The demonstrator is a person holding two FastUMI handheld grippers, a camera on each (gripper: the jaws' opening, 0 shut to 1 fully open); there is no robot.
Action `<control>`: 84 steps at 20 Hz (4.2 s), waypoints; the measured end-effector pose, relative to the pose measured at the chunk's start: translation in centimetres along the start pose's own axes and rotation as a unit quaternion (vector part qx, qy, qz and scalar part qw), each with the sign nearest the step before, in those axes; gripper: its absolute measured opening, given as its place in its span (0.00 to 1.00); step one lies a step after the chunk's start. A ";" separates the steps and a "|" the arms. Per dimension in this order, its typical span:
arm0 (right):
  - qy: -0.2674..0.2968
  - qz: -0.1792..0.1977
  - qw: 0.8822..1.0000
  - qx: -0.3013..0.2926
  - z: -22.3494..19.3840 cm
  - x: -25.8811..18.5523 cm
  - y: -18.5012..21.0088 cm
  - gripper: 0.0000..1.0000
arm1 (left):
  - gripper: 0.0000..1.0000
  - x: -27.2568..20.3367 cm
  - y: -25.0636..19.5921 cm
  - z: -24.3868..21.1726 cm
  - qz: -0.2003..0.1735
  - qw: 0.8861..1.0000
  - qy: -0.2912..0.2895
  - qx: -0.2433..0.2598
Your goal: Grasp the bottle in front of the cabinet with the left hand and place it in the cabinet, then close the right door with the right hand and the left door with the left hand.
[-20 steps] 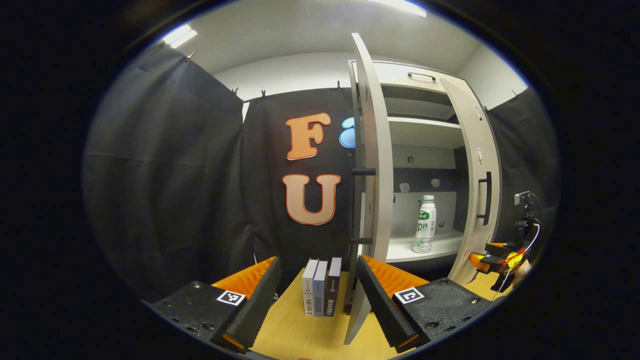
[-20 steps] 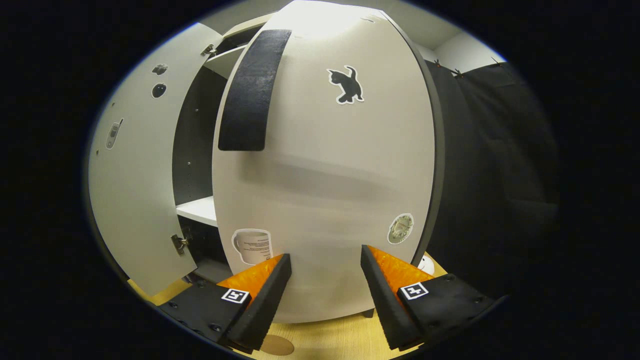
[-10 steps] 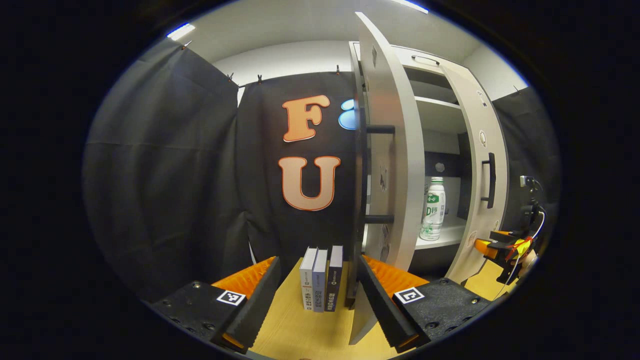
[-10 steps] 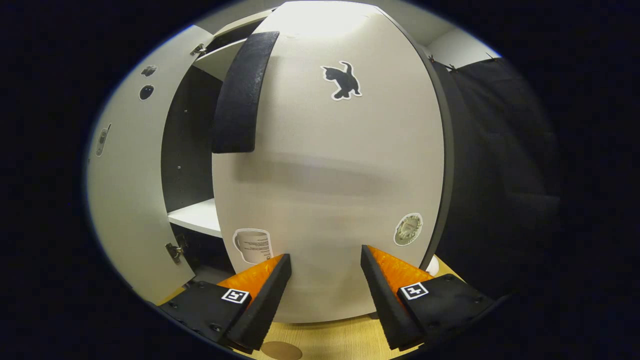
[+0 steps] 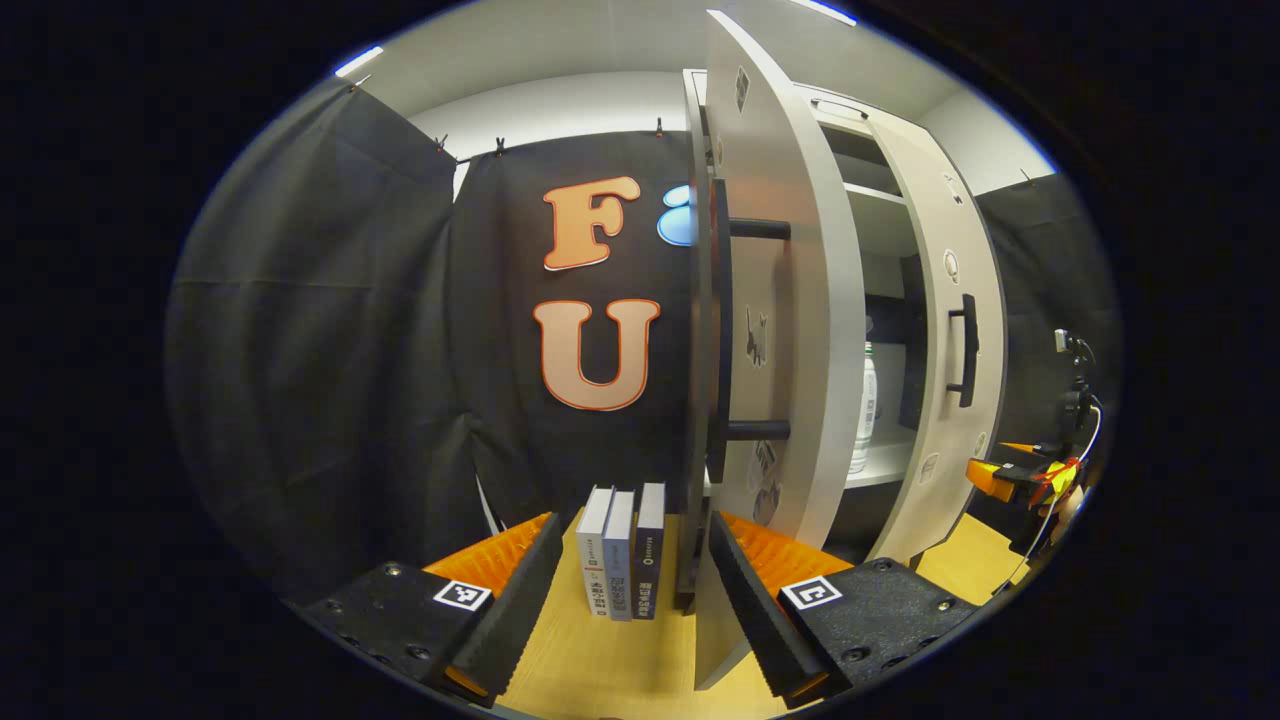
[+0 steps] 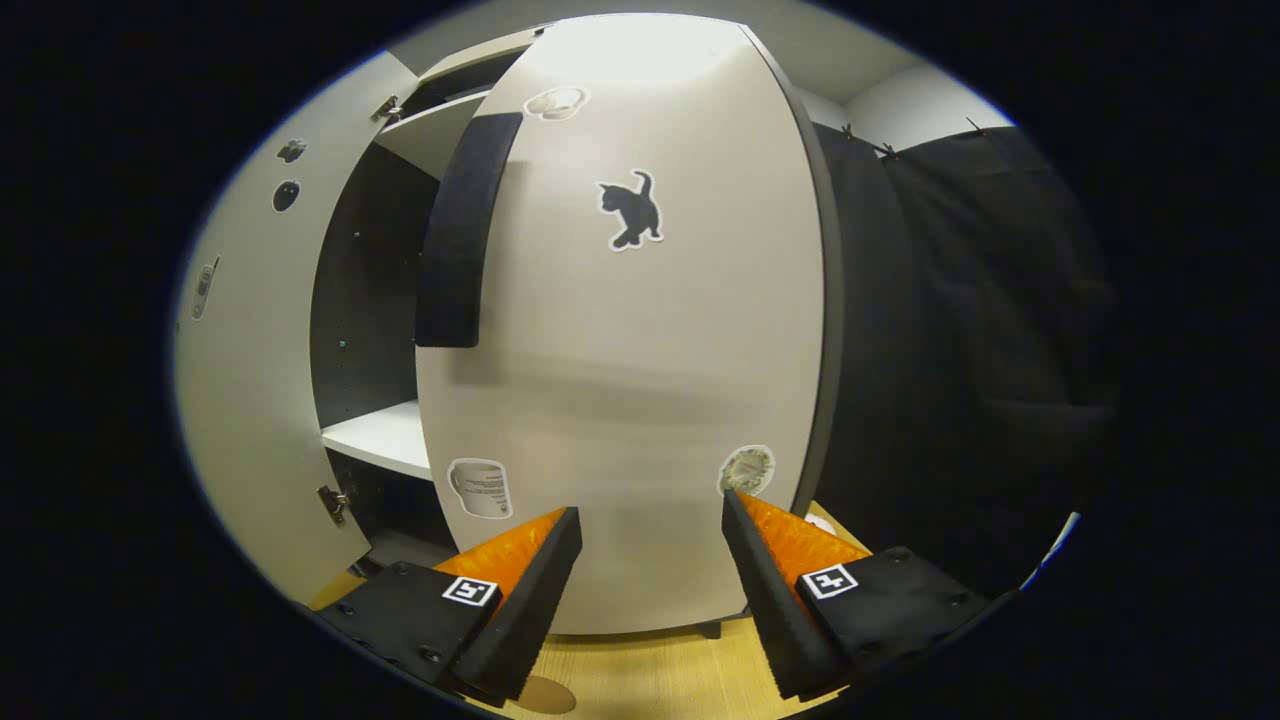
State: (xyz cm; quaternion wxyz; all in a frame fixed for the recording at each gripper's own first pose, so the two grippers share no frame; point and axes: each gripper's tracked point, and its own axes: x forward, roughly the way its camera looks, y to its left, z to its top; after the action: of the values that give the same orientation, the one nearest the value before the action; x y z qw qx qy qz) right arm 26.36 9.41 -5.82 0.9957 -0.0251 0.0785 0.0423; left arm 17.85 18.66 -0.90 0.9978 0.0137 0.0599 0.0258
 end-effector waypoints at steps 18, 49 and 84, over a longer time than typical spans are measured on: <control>-0.021 -0.033 0.999 0.014 5.1 -7.8 -11.8 0.95 | 0.91 3.8 -13.1 -0.5 -0.098 0.995 -0.002 -0.023; -0.027 -0.021 0.999 0.006 6.8 -9.9 -20.3 0.94 | 0.90 11.7 -18.3 2.5 -0.045 0.997 0.005 -0.064; -0.071 -0.010 0.997 0.025 11.9 -15.2 -17.5 0.96 | 0.95 -3.7 -10.9 13.5 -0.024 0.996 -0.073 -0.036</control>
State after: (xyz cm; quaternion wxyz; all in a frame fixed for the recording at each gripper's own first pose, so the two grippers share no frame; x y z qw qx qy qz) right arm 14.76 -8.52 9.11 0.9995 0.0023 0.0082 0.0319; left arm 16.38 7.22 12.56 0.9997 -0.0220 -0.0141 0.0026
